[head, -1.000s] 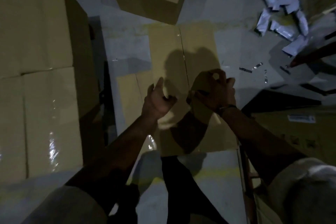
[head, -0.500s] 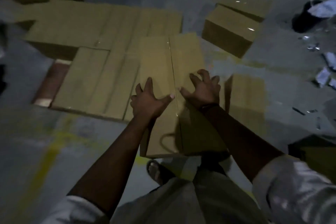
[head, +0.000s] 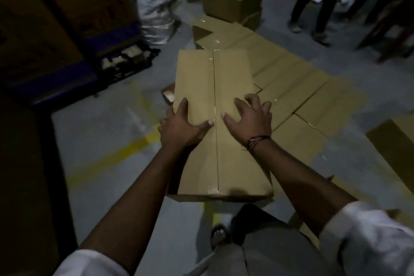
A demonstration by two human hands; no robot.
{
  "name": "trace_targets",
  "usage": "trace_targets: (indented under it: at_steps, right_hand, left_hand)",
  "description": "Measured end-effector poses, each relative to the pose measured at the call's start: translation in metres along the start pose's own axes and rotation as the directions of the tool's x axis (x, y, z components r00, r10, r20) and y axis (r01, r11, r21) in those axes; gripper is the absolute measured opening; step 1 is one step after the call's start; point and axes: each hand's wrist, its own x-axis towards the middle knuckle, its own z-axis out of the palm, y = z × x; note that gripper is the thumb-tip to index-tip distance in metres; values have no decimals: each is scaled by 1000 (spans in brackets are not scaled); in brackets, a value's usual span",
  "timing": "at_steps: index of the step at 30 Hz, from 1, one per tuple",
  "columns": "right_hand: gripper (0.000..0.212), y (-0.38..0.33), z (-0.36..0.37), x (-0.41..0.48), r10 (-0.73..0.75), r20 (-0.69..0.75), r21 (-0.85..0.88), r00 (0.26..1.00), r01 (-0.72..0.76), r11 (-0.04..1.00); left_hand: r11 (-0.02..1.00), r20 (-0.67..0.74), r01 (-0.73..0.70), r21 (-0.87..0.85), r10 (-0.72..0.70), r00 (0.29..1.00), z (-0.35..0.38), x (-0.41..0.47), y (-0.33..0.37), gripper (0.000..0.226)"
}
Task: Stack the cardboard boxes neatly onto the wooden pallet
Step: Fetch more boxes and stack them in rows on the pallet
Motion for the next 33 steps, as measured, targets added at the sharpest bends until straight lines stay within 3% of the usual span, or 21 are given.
trace_targets:
  at_steps: [9, 19, 27, 33]
  right_hand:
    - [66, -92, 67, 71, -74, 58, 71, 996, 70, 995]
    - [66, -161, 166, 227, -56, 92, 2, 994, 56, 998]
    - [68, -228, 205, 332, -47, 127, 22, 991, 45, 999]
    - [68, -253, 236, 400, 24, 75, -15, 997, -23, 1000]
  left_hand:
    - [991, -91, 129, 42, -124, 988, -40, 73, -63, 112]
    - [983, 35, 172, 66, -174, 984, -50, 261, -107, 120]
    - [983, 63, 158, 89, -164, 984, -85, 384, -126, 119]
    - [994, 144, 47, 95, -61, 988, -97, 485, -140, 120]
